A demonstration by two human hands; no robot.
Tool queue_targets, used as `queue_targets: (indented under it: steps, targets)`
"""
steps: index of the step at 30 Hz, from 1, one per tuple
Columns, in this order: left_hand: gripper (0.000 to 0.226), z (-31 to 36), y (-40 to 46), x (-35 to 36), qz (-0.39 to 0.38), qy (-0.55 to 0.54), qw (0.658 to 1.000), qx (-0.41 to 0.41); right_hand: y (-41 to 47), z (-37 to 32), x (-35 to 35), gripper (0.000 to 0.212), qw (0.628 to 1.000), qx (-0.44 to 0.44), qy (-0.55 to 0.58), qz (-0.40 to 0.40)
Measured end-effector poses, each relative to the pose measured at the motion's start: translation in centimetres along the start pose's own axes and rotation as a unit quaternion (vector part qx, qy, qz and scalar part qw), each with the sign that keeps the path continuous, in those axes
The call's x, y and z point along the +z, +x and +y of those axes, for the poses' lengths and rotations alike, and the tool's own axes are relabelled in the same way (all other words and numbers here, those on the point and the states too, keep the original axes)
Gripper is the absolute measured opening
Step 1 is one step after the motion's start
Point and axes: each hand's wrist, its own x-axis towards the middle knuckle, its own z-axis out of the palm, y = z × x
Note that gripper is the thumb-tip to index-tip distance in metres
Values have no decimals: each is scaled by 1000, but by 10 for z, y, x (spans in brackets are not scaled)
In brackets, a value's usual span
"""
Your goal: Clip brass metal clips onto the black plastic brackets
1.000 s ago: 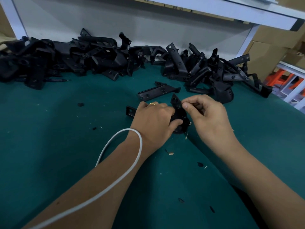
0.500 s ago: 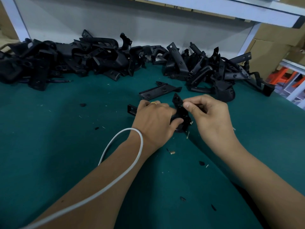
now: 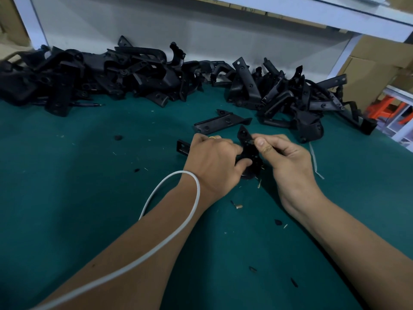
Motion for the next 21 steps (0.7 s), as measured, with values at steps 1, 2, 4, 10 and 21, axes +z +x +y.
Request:
queue_targets:
  steps: [1,2,4,10,21]
  targets:
    - [36,0,0,0,0,-2,1000,-2,0,0,0,11,1000,-4,1,-3]
    - [36,-1,0,0,0,-3,1000,-2,1,1,1,10,1000,-14,-6,-3]
    - [35,-1,0,0,9,-6,1000,8,2,2,2,9,999,-33,-35,1]
    - [37,-1,-1,-3,14,-28,999,25,11,-3,-17,34,982,89,44,-163]
    - [37,-7,4,5,32,56,995,-70,26,-21,-63,12,929,-4,-320,-187]
